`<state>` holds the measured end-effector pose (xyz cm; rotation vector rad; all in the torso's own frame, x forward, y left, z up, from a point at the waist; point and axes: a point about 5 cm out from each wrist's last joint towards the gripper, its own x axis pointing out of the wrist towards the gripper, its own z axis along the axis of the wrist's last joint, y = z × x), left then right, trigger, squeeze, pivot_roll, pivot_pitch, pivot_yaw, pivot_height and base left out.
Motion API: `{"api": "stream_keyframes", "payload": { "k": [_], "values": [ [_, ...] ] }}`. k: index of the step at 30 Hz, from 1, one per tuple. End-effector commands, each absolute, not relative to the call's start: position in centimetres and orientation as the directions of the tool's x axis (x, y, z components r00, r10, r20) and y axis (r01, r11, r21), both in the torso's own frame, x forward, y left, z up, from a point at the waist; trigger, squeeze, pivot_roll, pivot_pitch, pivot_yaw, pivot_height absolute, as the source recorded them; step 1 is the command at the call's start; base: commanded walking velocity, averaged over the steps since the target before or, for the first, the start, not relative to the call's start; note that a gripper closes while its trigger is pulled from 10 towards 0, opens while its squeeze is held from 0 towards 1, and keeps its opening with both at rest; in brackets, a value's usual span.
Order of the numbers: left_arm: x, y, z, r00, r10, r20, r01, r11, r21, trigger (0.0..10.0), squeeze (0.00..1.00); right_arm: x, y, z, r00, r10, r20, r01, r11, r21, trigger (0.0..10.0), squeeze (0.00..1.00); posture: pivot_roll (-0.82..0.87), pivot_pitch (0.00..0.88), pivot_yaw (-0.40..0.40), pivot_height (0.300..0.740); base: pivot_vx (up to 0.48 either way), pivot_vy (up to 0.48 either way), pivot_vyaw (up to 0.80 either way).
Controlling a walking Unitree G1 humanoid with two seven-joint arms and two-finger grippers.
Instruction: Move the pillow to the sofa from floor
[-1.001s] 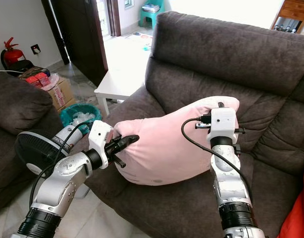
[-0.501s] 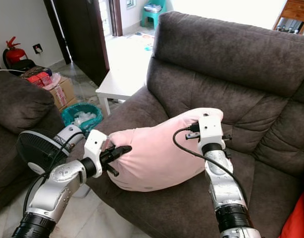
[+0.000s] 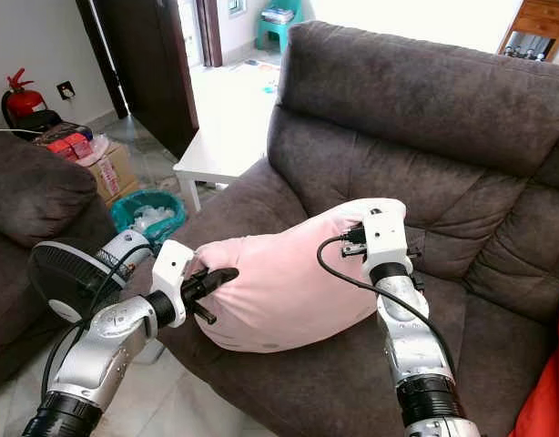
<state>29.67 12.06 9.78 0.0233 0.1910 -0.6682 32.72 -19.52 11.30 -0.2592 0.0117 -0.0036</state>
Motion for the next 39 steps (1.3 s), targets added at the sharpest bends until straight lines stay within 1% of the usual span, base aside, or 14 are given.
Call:
{"api": "stream_keyframes", "payload": {
  "k": [1,8,10,29,33,34,35,37,39],
  "values": [
    [29.7,12.2,9.7,0.768,-0.610,-0.194,0.617,0.787,-0.032,10.0,0.00,33.1,-19.2,12.8,0.998,0.016,0.054,-0.002,0.968,-0.250,10.0,1.00,0.08,0.031,-0.039,0.740,0.000,0.000,0.00],
    [29.6,12.2,9.5,0.771,-0.606,-0.196,0.614,0.789,-0.024,10.0,0.00,33.1,-19.2,12.9,0.998,0.019,0.054,-0.004,0.968,-0.251,10.0,1.00,0.08,0.027,-0.040,0.740,0.000,0.000,0.00],
    [29.6,12.2,9.4,0.766,-0.608,-0.208,0.622,0.783,0.001,10.0,0.00,33.2,-19.2,13.0,0.998,0.024,0.062,-0.008,0.969,-0.247,10.0,1.00,0.08,0.026,-0.039,0.740,0.000,0.000,0.00],
    [29.6,12.3,9.2,0.774,-0.595,-0.215,0.613,0.790,0.020,10.0,0.00,33.1,-19.6,13.0,0.998,0.015,0.064,0.002,0.967,-0.256,10.0,1.00,0.08,0.015,-0.033,0.740,0.000,0.000,0.00],
    [29.9,12.7,8.9,0.796,-0.562,-0.228,0.584,0.811,0.042,10.0,0.00,33.0,-20.1,12.7,0.999,-0.012,0.047,0.024,0.961,-0.277,10.0,1.00,0.08,0.016,-0.033,0.740,0.000,0.000,0.00],
    [30.0,12.9,8.9,0.805,-0.548,-0.228,0.571,0.819,0.050,10.0,0.00,33.0,-20.3,12.5,0.999,-0.025,0.038,0.034,0.959,-0.282,10.0,0.00,0.08,0.019,-0.034,0.740,0.000,0.000,0.00],
    [30.0,13.0,8.9,0.809,-0.542,-0.228,0.566,0.822,0.054,10.0,0.00,33.0,-20.4,12.4,0.999,-0.030,0.035,0.039,0.959,-0.281,10.0,0.00,0.08,0.019,-0.034,0.740,0.000,0.000,0.00],
    [30.5,13.6,8.9,0.850,-0.477,-0.225,0.505,0.859,0.083,10.0,0.00,32.7,-21.1,11.5,0.998,-0.069,-0.003,0.065,0.954,-0.293,10.0,0.00,0.08,0.021,-0.034,0.740,0.000,0.000,0.00],
    [30.7,13.9,8.9,0.869,-0.443,-0.222,0.472,0.877,0.096,10.0,0.00,32.5,-21.5,10.9,0.995,-0.093,-0.028,0.081,0.953,-0.291,10.0,0.00,0.08,0.021,-0.034,0.740,0.000,0.000,0.00]
  ]
}}
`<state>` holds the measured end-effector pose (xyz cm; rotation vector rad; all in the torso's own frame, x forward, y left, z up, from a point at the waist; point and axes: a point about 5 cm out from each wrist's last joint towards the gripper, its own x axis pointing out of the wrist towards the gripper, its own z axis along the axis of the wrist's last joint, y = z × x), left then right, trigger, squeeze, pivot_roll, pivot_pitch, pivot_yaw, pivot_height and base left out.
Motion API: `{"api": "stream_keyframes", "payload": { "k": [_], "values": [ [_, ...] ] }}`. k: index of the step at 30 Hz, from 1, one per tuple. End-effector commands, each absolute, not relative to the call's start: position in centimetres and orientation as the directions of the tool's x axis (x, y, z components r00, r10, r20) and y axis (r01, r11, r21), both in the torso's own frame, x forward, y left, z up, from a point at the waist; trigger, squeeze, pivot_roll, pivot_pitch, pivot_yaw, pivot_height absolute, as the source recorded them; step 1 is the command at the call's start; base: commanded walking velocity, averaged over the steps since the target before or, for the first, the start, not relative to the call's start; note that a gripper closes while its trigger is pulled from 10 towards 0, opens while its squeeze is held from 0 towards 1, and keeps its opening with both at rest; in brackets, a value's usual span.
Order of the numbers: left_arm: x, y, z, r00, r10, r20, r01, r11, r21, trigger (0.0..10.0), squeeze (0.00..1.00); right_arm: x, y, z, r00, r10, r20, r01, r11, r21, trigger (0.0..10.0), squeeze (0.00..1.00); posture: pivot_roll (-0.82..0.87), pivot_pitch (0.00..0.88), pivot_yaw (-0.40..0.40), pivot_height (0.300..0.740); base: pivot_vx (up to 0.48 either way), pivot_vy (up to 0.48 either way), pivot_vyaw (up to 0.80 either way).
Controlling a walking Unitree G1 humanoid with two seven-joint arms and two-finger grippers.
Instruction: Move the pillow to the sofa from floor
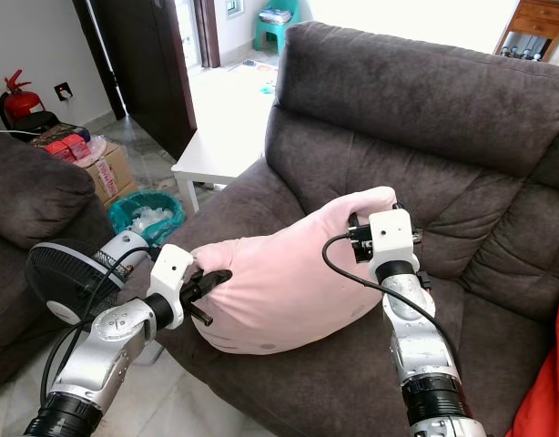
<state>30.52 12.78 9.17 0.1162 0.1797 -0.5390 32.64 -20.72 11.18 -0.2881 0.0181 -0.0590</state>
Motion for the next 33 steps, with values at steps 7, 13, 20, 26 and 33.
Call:
{"api": "stream_keyframes", "payload": {
  "k": [7,13,20,26,33],
  "values": [
    [31.8,15.9,9.3,0.955,-0.243,-0.168,0.267,0.953,0.140,10.0,0.00,30.3,-23.4,6.0,0.959,-0.196,-0.205,0.114,0.929,-0.352,10.0,0.00,0.08,0.026,-0.038,0.740,0.000,0.000,0.00],
    [32.4,17.4,10.3,0.996,-0.051,-0.069,0.060,0.990,0.126,10.0,0.00,25.9,-24.2,0.1,0.880,-0.244,-0.407,0.076,0.919,-0.387,10.0,0.00,0.07,0.028,-0.037,0.740,0.000,0.000,0.00],
    [32.7,16.9,9.9,0.996,-0.032,-0.083,0.037,0.998,0.060,10.0,0.00,21.7,-24.1,-3.9,0.790,-0.264,-0.553,0.037,0.921,-0.387,10.0,0.00,0.07,0.028,-0.035,0.740,0.000,0.000,0.00],
    [32.0,13.7,8.3,0.930,-0.322,-0.180,0.339,0.938,0.075,10.0,0.00,19.1,-23.6,-6.0,0.730,-0.268,-0.629,0.020,0.928,-0.373,10.0,0.00,0.06,0.027,-0.035,0.740,0.000,0.000,0.00],
    [31.5,13.1,7.4,0.853,-0.453,-0.259,0.494,0.860,0.123,10.0,0.00,16.8,-22.8,-7.5,0.683,-0.245,-0.688,-0.013,0.938,-0.347,10.0,0.00,0.06,0.027,-0.038,0.740,0.000,0.000,0.00]
  ]
}}
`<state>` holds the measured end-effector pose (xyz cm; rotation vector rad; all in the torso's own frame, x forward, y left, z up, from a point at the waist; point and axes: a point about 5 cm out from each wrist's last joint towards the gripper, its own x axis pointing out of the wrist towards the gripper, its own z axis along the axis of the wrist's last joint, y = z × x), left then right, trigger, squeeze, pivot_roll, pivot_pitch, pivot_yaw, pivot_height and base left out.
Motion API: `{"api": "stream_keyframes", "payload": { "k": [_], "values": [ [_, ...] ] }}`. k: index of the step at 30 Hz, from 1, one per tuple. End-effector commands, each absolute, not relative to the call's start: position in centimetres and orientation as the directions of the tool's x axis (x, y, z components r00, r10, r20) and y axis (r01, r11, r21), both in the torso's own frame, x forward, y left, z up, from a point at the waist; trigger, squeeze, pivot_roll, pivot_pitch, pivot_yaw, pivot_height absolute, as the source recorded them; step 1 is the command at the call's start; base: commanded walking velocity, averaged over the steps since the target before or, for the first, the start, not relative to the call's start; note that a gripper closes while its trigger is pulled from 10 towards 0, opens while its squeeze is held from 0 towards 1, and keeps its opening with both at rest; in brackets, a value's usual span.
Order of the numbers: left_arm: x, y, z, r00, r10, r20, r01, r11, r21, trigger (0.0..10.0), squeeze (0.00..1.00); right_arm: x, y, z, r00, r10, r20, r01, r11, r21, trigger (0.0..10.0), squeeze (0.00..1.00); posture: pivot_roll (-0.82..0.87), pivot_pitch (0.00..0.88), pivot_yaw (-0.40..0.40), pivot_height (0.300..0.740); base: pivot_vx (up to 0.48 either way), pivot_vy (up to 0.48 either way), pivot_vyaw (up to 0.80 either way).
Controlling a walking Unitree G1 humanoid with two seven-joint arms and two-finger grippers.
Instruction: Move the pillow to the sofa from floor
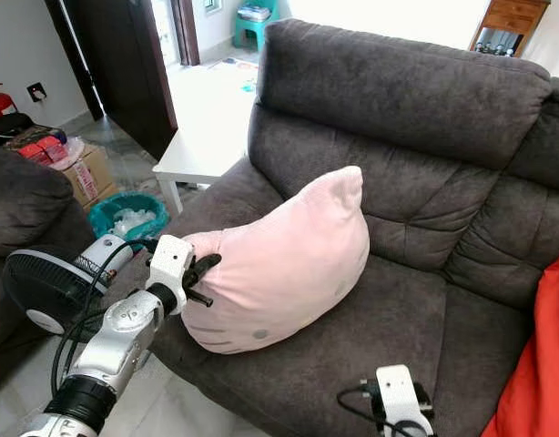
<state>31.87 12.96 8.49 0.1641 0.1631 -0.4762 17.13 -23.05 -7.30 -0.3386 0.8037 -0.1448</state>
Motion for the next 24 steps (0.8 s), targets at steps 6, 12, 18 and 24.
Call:
{"api": "stream_keyframes", "payload": {
  "k": [6,12,18,24],
  "values": [
    [33.3,15.0,8.6,0.938,-0.283,-0.199,0.319,0.929,0.187,10.0,0.00,14.2,-22.4,-8.9,0.606,-0.232,-0.761,-0.047,0.944,-0.326,10.0,0.00,0.06,0.020,-0.040,0.740,0.000,0.000,0.00],
    [34.8,18.7,10.9,0.997,0.035,-0.071,-0.029,0.996,0.086,10.0,0.00,12.3,-22.7,-9.6,0.561,-0.235,-0.793,-0.048,0.948,-0.315,10.0,0.00,0.05,0.015,-0.042,0.740,0.000,0.000,0.00],
    [34.9,19.6,10.4,0.985,0.143,-0.092,-0.143,0.990,0.009,10.0,0.00,10.7,-23.6,-9.9,0.513,-0.251,-0.821,-0.045,0.947,-0.318,10.0,0.00,0.05,0.012,-0.041,0.740,0.000,0.000,0.00],
    [33.9,14.7,8.7,0.949,-0.265,-0.173,0.286,0.952,0.111,10.0,0.00,10.1,-23.7,-10.2,0.481,-0.257,-0.838,-0.048,0.947,-0.318,10.0,0.00,0.05,0.010,-0.045,0.740,0.000,0.000,0.00]
  ]
}}
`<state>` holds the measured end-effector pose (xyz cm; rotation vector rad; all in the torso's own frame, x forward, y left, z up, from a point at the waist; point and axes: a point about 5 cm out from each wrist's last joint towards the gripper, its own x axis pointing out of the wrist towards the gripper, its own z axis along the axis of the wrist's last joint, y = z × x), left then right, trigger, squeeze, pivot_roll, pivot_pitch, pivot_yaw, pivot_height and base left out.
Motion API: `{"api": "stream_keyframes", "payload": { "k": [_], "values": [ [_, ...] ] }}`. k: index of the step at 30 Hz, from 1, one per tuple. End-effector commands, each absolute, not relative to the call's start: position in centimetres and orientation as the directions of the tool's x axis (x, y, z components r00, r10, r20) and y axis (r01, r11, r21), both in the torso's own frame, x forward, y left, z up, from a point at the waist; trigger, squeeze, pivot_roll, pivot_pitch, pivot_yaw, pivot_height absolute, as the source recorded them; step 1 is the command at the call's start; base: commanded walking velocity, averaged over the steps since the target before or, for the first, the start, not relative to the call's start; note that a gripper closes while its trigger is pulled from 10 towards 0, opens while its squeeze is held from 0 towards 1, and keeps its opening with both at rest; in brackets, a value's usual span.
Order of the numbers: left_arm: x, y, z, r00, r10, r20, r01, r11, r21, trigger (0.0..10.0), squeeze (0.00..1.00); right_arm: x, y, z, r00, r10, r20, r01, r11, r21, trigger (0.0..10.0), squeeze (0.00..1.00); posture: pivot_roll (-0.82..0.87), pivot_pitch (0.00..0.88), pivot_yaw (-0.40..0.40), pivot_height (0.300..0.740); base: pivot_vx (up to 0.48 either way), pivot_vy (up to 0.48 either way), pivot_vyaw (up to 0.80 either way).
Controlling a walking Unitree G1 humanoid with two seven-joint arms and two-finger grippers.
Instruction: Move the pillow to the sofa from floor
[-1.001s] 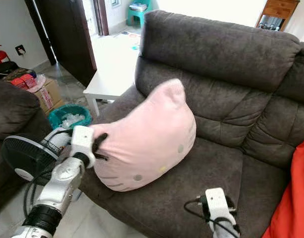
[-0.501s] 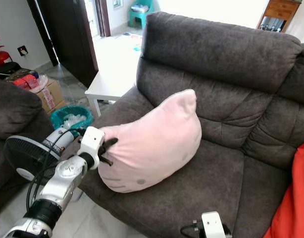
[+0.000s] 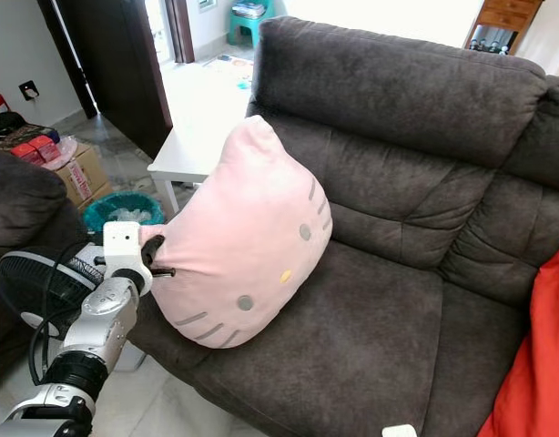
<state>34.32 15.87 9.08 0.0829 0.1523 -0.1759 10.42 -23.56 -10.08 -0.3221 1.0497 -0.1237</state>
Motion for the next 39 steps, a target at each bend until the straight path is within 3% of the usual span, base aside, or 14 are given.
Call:
{"api": "stream_keyframes", "payload": {
  "k": [1,9,16,26,39],
  "values": [
    [33.5,14.0,8.2,0.924,-0.329,-0.197,0.351,0.932,0.088,10.0,0.00,10.1,-23.7,-10.2,0.477,-0.256,-0.841,-0.048,0.947,-0.316,10.0,0.00,0.05,0.011,-0.045,0.740,0.000,0.000,0.00],
    [32.5,13.6,7.4,0.864,-0.437,-0.249,0.474,0.873,0.112,10.0,0.00,9.8,-23.5,-10.4,0.460,-0.251,-0.852,-0.047,0.951,-0.306,10.0,0.00,0.05,0.018,-0.047,0.740,0.000,0.000,0.00],
    [32.6,15.4,7.9,0.905,-0.368,-0.212,0.401,0.905,0.141,10.0,0.00,8.8,-23.2,-10.7,0.432,-0.247,-0.867,-0.045,0.955,-0.294,10.0,0.00,0.06,0.023,-0.047,0.740,0.000,0.000,0.00],
    [32.6,15.8,9.3,0.963,-0.262,-0.060,0.269,0.951,0.151,10.0,0.00,8.4,-23.1,-10.8,0.409,-0.245,-0.879,-0.012,0.962,-0.274,10.0,0.00,0.06,0.024,-0.049,0.740,0.000,0.000,0.00],
    [32.6,14.8,10.0,0.944,-0.328,-0.034,0.330,0.931,0.155,10.0,0.03,8.6,-23.1,-10.8,0.405,-0.237,-0.883,-0.009,0.965,-0.263,10.0,0.00,0.06,0.025,-0.046,0.740,0.000,0.000,0.00]
  ]
}}
